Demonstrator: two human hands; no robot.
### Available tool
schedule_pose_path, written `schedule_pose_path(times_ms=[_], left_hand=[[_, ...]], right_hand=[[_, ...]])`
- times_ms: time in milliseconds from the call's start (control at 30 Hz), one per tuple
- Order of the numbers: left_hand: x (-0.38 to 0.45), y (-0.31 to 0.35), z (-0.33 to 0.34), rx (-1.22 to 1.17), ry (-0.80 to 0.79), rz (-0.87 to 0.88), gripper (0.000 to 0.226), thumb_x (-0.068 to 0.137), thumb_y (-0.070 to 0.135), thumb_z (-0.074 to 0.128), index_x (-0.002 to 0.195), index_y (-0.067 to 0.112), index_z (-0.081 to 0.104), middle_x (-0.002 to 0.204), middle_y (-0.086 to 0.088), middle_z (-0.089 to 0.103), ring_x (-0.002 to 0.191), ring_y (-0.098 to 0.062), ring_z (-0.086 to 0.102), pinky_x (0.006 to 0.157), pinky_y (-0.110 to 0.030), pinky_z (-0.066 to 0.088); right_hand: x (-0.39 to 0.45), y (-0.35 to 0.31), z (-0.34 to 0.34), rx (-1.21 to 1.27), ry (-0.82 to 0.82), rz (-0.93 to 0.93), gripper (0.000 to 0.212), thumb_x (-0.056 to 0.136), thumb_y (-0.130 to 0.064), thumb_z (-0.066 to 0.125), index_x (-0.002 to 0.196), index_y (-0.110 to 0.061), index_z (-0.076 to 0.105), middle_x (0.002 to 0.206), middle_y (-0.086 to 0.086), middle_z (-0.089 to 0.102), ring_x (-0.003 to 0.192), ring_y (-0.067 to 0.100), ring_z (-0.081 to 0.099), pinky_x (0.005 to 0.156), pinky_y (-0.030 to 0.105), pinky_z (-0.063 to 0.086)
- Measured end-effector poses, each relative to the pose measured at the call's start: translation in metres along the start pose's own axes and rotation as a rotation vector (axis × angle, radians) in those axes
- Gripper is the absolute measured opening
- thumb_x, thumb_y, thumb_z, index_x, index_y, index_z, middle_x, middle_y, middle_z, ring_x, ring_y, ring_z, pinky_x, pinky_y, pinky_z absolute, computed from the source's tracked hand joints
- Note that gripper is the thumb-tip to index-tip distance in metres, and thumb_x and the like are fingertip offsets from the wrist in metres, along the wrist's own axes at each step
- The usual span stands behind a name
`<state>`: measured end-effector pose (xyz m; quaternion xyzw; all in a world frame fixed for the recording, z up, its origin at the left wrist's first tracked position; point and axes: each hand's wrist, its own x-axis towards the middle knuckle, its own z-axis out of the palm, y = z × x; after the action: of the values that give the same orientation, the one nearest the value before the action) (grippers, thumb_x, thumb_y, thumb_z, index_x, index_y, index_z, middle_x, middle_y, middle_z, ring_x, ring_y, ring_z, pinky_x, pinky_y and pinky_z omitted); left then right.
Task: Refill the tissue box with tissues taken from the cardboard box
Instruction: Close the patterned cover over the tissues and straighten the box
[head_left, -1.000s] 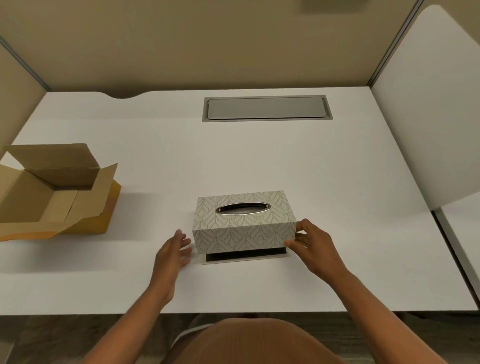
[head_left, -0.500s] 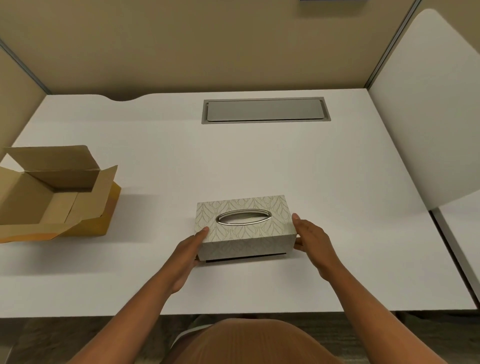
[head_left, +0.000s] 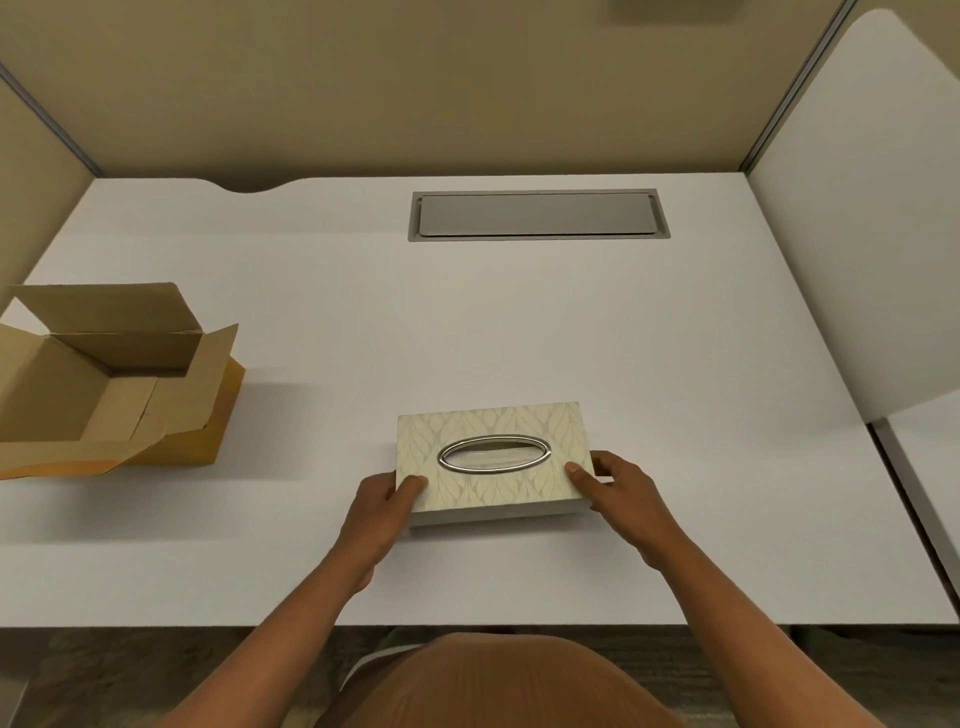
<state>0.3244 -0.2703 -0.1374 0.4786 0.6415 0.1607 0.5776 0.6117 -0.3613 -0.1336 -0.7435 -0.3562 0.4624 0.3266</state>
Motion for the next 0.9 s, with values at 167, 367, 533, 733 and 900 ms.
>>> schedule_pose_path(times_ms=[167, 367, 533, 733, 900], left_hand=[[0.004, -0.003, -0.001, 0.073, -0.046, -0.002, 0.009, 0.098, 0.042, 0.049, 0.105, 0.042, 0.054, 0.096, 0.031, 0.057, 0.091, 0.000, 0.056, 0.068, -0.020, 0.041], [0.007, 0.002, 0.001, 0.118, -0.073, 0.015, 0.028, 0.101, 0.042, 0.042, 0.128, 0.036, 0.050, 0.115, 0.017, 0.057, 0.097, -0.002, 0.052, 0.088, -0.031, 0.039], [0.004, 0.002, -0.001, 0.134, -0.094, 0.035, 0.044, 0.102, 0.042, 0.042, 0.143, 0.028, 0.049, 0.123, 0.017, 0.054, 0.110, -0.010, 0.050, 0.094, -0.030, 0.036], [0.005, 0.007, -0.010, 0.064, -0.160, 0.022, 0.032, 0.100, 0.039, 0.049, 0.132, 0.038, 0.056, 0.128, 0.014, 0.063, 0.109, -0.004, 0.057, 0.088, -0.027, 0.044], [0.017, 0.021, -0.019, 0.099, -0.117, -0.019, 0.059, 0.096, 0.050, 0.052, 0.148, 0.031, 0.034, 0.139, 0.008, 0.051, 0.122, -0.018, 0.053, 0.098, -0.035, 0.044]], right_hand=[[-0.005, 0.005, 0.005, -0.003, 0.006, 0.012, 0.013, 0.089, -0.055, 0.059, 0.100, -0.051, 0.055, 0.103, -0.031, 0.060, 0.096, 0.001, 0.062, 0.084, 0.030, 0.050], [-0.006, 0.004, 0.003, -0.012, 0.014, 0.019, 0.029, 0.089, -0.054, 0.059, 0.115, -0.041, 0.054, 0.109, -0.020, 0.063, 0.100, 0.006, 0.064, 0.091, 0.035, 0.052], [-0.005, 0.000, 0.000, -0.018, -0.002, 0.033, 0.028, 0.090, -0.050, 0.061, 0.114, -0.036, 0.058, 0.114, -0.012, 0.066, 0.104, 0.012, 0.064, 0.097, 0.044, 0.052], [0.003, -0.017, 0.000, -0.160, 0.114, -0.050, 0.049, 0.090, -0.049, 0.061, 0.132, -0.022, 0.055, 0.131, -0.001, 0.062, 0.112, 0.016, 0.062, 0.091, 0.032, 0.049], [0.022, -0.046, 0.002, -0.410, 0.251, -0.264, 0.063, 0.095, -0.045, 0.056, 0.145, -0.012, 0.040, 0.146, 0.010, 0.048, 0.132, 0.024, 0.047, 0.103, 0.037, 0.040]])
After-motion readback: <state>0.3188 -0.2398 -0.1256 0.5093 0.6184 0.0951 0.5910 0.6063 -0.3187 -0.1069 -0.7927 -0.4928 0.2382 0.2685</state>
